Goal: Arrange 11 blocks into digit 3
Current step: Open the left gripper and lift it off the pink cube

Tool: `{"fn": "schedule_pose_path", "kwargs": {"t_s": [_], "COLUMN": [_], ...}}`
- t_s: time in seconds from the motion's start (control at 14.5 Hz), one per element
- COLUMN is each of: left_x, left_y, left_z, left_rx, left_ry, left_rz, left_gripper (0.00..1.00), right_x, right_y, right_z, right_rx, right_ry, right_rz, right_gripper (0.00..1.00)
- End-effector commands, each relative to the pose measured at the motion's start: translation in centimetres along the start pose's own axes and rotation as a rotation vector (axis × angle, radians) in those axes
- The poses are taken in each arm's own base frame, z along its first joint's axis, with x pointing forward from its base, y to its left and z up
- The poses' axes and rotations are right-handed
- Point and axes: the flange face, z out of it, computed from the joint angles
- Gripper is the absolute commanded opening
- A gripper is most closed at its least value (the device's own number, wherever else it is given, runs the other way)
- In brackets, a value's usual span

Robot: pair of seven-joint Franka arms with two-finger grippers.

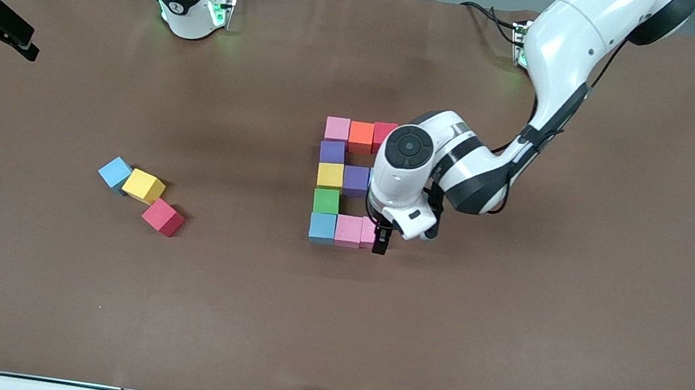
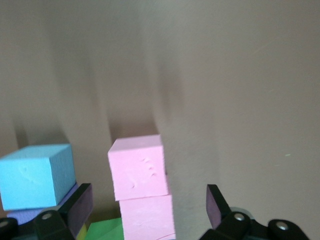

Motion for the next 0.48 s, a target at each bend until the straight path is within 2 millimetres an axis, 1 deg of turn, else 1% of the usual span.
{"fn": "schedule_pose_path", "kwargs": {"t_s": [0.0,0.07,0.14,0.21,0.34,0.41], "left_x": [3.4,4.9,7.3,8.5,12.8,15.4], "left_y": [1.2,1.6,2.1,2.4,3.4,4.0], "left_z": [-4.2,-5.1,-5.8,-6.5,-8.7,-10.0], "left_rx": [-0.011,0.001,0.027,0.043,0.061,0.067], "left_ry": [0.031,0.045,0.067,0.077,0.098,0.104], "left_rz": [0.064,0.078,0.093,0.137,0.196,0.262], "left_gripper": [1.00,1.00,1.00,1.00,1.00,1.00], "right_x": [0.0,0.0,0.0,0.0,0.0,0.0], "right_y": [-0.2,-0.1,-0.1,-0.2,-0.1,-0.2], "right_z": [-0.1,-0.1,-0.1,-0.1,-0.1,-0.1], "right_rx": [0.002,0.002,0.004,0.002,0.004,0.002], "right_ry": [0.006,0.006,0.006,0.006,0.006,0.006], "right_rz": [0.010,0.011,0.011,0.010,0.011,0.010], "right_gripper": [1.00,1.00,1.00,1.00,1.00,1.00]}}
